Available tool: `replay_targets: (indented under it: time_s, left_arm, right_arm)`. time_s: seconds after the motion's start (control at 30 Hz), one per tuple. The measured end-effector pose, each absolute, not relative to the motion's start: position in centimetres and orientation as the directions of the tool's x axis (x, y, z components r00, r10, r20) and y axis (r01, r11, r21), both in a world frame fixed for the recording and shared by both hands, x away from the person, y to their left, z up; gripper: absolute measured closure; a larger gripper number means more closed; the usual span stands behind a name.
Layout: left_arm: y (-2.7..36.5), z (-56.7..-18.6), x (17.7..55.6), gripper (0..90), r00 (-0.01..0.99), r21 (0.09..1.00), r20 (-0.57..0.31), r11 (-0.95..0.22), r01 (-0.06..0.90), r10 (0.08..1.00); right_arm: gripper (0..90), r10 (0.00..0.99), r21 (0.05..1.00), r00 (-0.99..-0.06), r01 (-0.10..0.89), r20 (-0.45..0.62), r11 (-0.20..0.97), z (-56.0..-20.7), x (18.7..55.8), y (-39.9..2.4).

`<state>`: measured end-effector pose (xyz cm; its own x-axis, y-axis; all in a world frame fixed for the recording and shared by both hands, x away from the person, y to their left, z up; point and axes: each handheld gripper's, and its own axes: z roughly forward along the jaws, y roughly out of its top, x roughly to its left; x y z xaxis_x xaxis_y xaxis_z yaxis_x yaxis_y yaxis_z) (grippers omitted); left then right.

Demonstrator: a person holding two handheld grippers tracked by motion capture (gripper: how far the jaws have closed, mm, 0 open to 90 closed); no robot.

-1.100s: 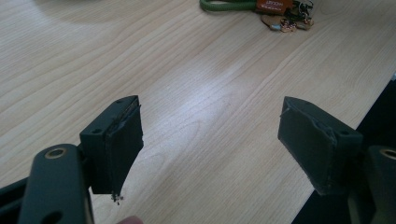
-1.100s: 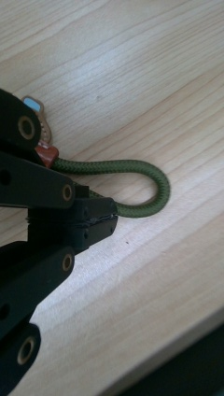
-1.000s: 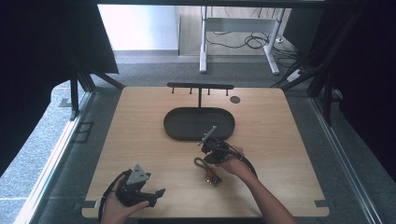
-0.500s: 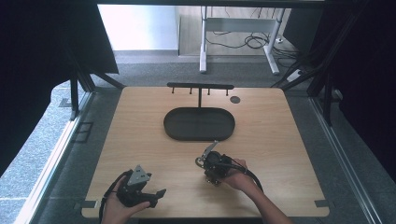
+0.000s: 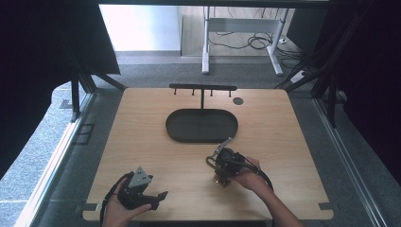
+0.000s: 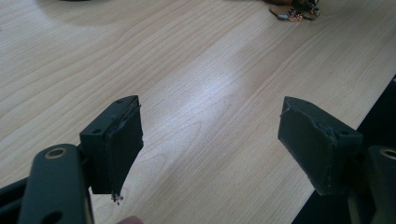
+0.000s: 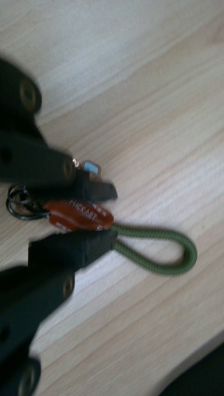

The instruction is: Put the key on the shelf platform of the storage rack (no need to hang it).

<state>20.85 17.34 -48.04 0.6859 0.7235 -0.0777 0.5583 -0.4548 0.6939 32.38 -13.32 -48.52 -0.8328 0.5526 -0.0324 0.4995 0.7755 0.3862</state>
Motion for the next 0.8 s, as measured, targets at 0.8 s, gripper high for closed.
replay_targets:
  time_s: [0.8]
  left_arm:
    - [17.4,-48.0,20.8,22.5,0.686,0.695,-0.076,-0.455,0.557,0.724]
  right_arm:
    - [59.9,0.602,0.307,-0.798,0.578,0.02,0.756,-50.0,33.0,-12.9]
